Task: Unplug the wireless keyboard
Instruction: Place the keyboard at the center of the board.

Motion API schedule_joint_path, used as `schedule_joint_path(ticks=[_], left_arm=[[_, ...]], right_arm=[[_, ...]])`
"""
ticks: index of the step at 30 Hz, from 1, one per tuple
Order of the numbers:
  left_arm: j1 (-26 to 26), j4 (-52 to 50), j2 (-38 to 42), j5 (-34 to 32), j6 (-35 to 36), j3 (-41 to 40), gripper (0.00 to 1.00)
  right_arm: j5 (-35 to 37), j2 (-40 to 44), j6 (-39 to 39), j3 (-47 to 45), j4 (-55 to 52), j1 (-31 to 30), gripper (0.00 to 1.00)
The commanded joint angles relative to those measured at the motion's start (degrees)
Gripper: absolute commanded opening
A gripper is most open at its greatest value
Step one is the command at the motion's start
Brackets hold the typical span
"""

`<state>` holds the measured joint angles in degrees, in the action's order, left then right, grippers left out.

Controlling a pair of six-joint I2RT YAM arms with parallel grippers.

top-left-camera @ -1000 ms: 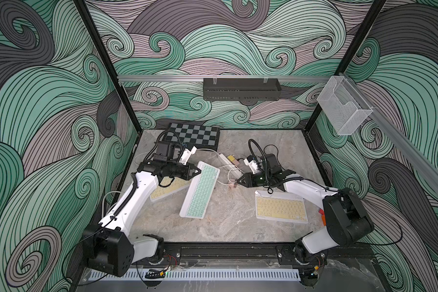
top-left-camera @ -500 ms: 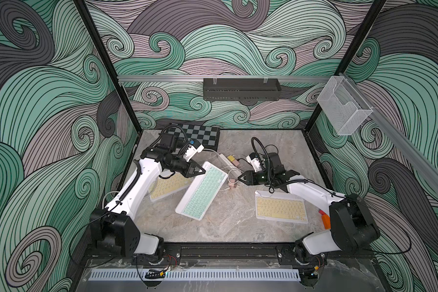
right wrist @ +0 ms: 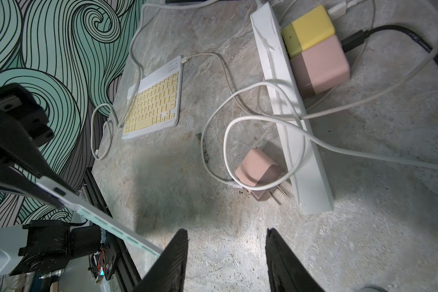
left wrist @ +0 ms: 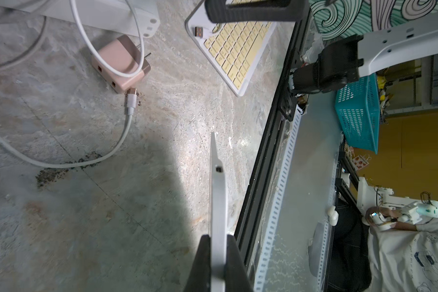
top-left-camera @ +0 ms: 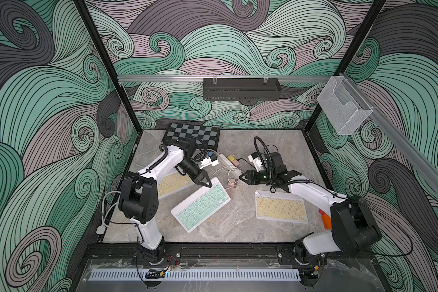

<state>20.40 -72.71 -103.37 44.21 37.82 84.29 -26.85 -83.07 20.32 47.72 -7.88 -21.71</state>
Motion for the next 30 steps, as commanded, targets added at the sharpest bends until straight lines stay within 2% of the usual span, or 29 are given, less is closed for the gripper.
schedule_joint_path(ticks=[1, 10, 15, 19, 21, 26, 27, 28, 30], left_arm=[[1.74, -5.95, -3.39, -0.97, 3.96, 3.31, 0.0], [3.59, -3.54, -11.89, -5.96, 2.58, 6.48, 0.0], [3.94, 4.81, -12.23, -11.35, -1.21, 3.52, 0.0], [4.06, 10.01, -11.23, -12.34, -2.06, 1.1, 0.0], [4.19, 10.89, -11.8, -13.54, -2.52, 1.05, 0.12], [4.47, 13.24, -12.72, -17.36, -3.97, 0.45, 0.13], [4.58, 13.63, -12.65, -17.74, -4.15, 0.44, 0.16], [4.57, 14.17, -12.58, -18.36, -4.77, 0.44, 0.24], [4.65, 14.39, -12.05, -18.36, -5.26, 0.63, 0.34]], right_arm=[[-0.13, 0.71, -0.15, -0.7, 1.09, 0.54, 0.52], [-0.1, 0.28, -0.19, -0.87, 1.38, 0.96, 0.53], [-0.64, -0.47, -0.02, -0.89, 1.98, 1.04, 0.53], [-1.13, -1.3, 0.15, -0.66, 2.13, 0.98, 0.53], [-1.18, -1.48, 0.21, -0.78, 2.38, 1.03, 0.53], [-1.42, -1.74, 0.25, -0.74, 2.59, 0.99, 0.53], [-1.43, -1.62, 0.23, -0.79, 2.54, 1.0, 0.54], [-1.42, -1.59, 0.25, -0.81, 2.55, 1.01, 0.54], [-1.44, -1.5, 0.23, -0.84, 2.6, 0.99, 0.54]])
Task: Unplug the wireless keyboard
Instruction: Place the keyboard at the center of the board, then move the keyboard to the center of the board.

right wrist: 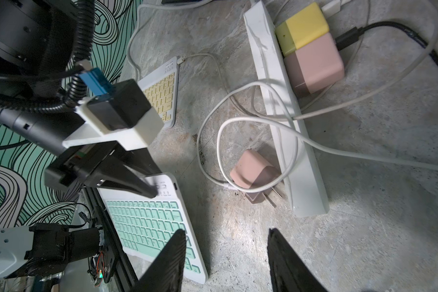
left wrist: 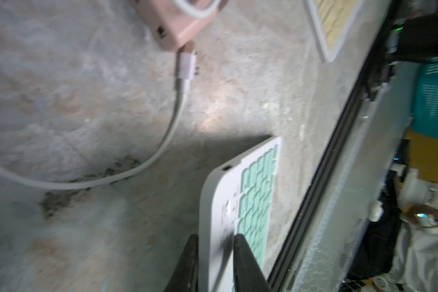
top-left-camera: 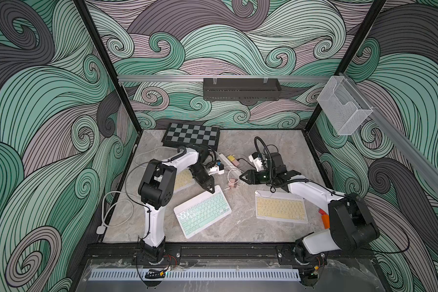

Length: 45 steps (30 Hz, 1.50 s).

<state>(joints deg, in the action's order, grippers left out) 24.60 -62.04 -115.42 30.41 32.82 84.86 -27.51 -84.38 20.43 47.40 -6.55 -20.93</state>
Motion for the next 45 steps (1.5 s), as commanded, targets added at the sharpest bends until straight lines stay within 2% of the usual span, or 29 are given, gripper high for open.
schedule_joint_path(ticks=[1, 6, 8, 12, 14, 16, 18, 21, 26, 28, 31, 33, 36, 39, 41, 45], left_arm=[[0.45, 4.24, 0.42, -4.55, -0.62, -0.04, 0.4], [0.6, 6.36, 4.47, -6.31, -3.4, -0.47, 0.42], [0.72, 8.23, 7.53, -9.06, -7.02, -1.16, 0.42], [1.83, 13.04, 17.22, -12.24, -18.28, -6.27, 0.43], [2.38, 15.85, 22.53, -13.86, -26.59, -10.12, 0.42], [3.56, 17.66, 27.13, -12.67, -34.46, -14.17, 0.39], [6.11, 19.63, 30.32, -12.67, -40.43, -18.06, 0.36], [12.42, 21.91, 33.4, -12.94, -45.5, -22.97, 0.37], [21.11, 26.44, 33.5, -11.94, -54.63, -28.95, 0.37], [23.29, 27.36, 33.5, -11.59, -57.37, -31.03, 0.37], [23.89, 26.19, 35.33, -13.47, -60.23, -33.91, 0.37], [24.27, 25.48, 36.02, -13.05, -60.52, -35.54, 0.37], [28.44, 23.44, 35.88, -13.73, -60.44, -36.23, 0.38], [31.14, 24.46, 34.32, -9.83, -62.26, -37.31, 0.26], [31.8, 25.26, 34.29, -9.84, -63.65, -38.43, 0.2], [31.78, 25.81, 32.13, -12.61, -65.83, -40.04, 0.19]], right_arm=[[-0.84, -0.26, 0.1, -0.47, 1.25, 0.25, 0.54], [-0.92, -0.44, 0.1, -0.53, 1.27, 0.22, 0.54], [-0.97, -0.39, 0.06, -0.63, 1.36, 0.26, 0.54], [-0.92, -0.27, 0.0, -0.55, 1.32, 0.33, 0.55], [-0.71, 0.0, -0.01, -0.64, 1.28, 0.36, 0.55], [-0.86, 0.04, 0.12, -0.7, 1.53, 0.32, 0.55], [-1.01, -0.23, 0.34, -0.64, 2.0, 0.29, 0.55], [-1.36, -0.65, 0.45, -0.46, 2.12, 0.28, 0.56], [-0.93, 0.34, 0.24, -0.98, 1.8, 0.57, 0.57], [-0.8, 0.77, 0.32, -1.23, 1.71, 0.82, 0.57], [-0.78, 1.23, 0.32, -1.42, 1.71, 1.06, 0.58], [-0.78, 1.34, 0.25, -1.39, 1.76, 1.15, 0.58], [-0.8, 1.39, 0.3, -1.39, 1.67, 1.22, 0.58], [-0.73, 1.12, 0.22, -1.34, 1.65, 1.28, 0.58], [-0.69, 0.99, 0.23, -1.34, 1.63, 1.43, 0.58], [-0.76, 0.88, 0.22, -1.25, 1.56, 1.5, 0.59]])
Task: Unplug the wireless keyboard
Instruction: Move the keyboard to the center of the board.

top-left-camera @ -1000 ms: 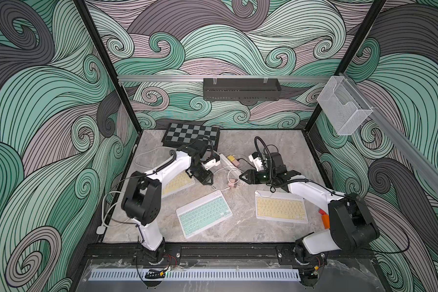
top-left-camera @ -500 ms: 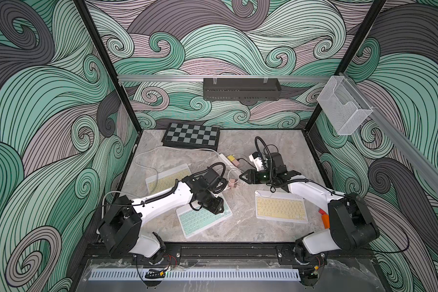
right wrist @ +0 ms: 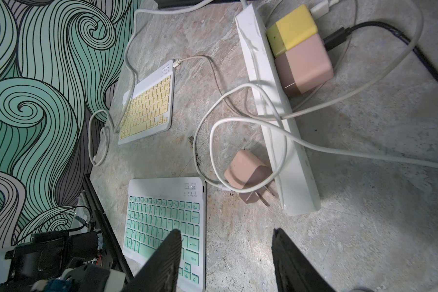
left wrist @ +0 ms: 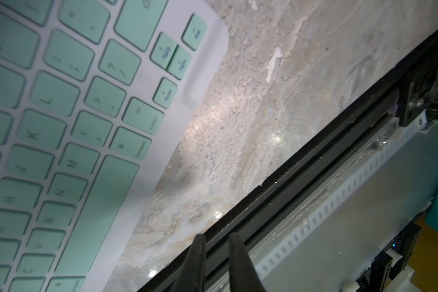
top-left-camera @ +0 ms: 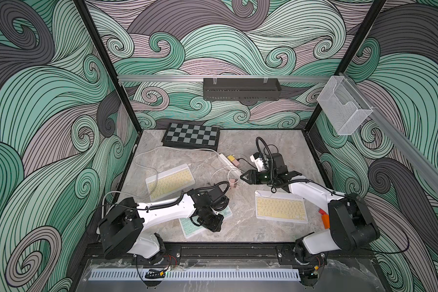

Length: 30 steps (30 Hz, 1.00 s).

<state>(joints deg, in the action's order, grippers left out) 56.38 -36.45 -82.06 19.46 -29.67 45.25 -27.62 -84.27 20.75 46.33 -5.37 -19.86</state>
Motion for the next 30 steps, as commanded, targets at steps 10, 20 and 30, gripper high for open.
schedule_joint_path(ticks=[10, 20, 30], left_arm=[[-0.37, -1.95, -6.21, -9.86, -8.18, -2.07, 0.17], [-5.3, -4.87, 0.11, -16.11, -10.59, -5.78, 0.18], [-8.83, -10.96, 10.9, -14.99, -8.09, -4.24, 0.22]], right_arm=[[-0.89, 1.1, 0.03, 0.31, 0.1, 0.43, 0.59], [-0.68, 1.66, 0.44, 0.87, 0.03, 0.5, 0.6], [-0.78, 1.83, 0.56, 0.43, 0.19, 0.49, 0.61]])
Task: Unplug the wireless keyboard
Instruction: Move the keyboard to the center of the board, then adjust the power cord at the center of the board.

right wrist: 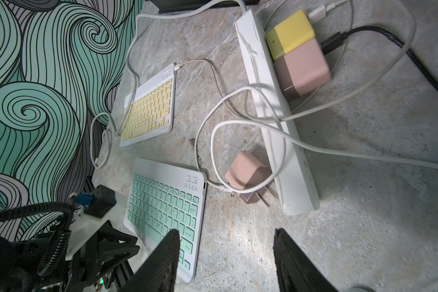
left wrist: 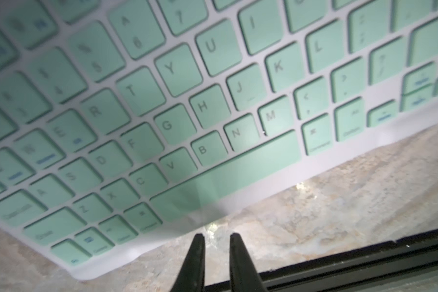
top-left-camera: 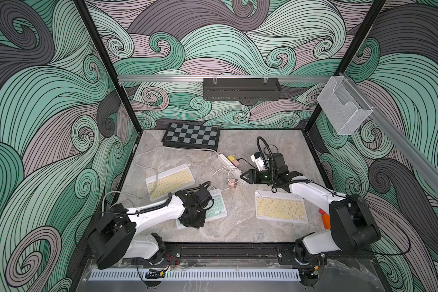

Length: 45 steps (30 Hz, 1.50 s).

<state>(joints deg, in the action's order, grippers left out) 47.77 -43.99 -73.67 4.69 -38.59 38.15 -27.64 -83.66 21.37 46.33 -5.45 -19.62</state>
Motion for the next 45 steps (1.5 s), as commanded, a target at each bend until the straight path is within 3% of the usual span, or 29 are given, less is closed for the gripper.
schedule_joint_path(ticks=[1, 7, 10, 12, 20, 35, 45], left_arm=[[-0.22, -3.56, 3.11, 0.32, 1.45, 4.1, 0.23], [-4.96, 1.76, 0.46, -2.67, 7.56, 10.69, 0.28], [-9.54, 5.25, -5.19, -1.03, 11.04, 14.84, 0.31], [-11.71, 5.01, -11.49, 1.84, 13.94, 20.13, 0.4], [-14.63, 6.8, -27.95, 6.92, 19.35, 31.93, 0.48], [-15.6, 12.51, -37.78, 9.31, 19.09, 34.69, 0.47], [-15.6, 19.99, -40.29, 14.52, 16.3, 34.8, 0.44]], right_arm=[[-0.79, 1.22, 0.04, 0.43, 0.33, 0.25, 0.61], [-1.44, 0.26, 0.87, 0.52, 1.3, 0.27, 0.61], [-1.79, 0.5, 0.87, 0.56, 0.85, 0.28, 0.61], [-1.52, 1.18, 0.61, 0.27, 0.46, 0.24, 0.61], [-0.49, 2.96, 0.02, -1.32, -0.41, 0.28, 0.62], [-0.74, 2.14, -0.38, -1.35, -0.34, 0.36, 0.62], [-0.76, 1.66, -0.46, -1.33, -0.28, 0.46, 0.62]])
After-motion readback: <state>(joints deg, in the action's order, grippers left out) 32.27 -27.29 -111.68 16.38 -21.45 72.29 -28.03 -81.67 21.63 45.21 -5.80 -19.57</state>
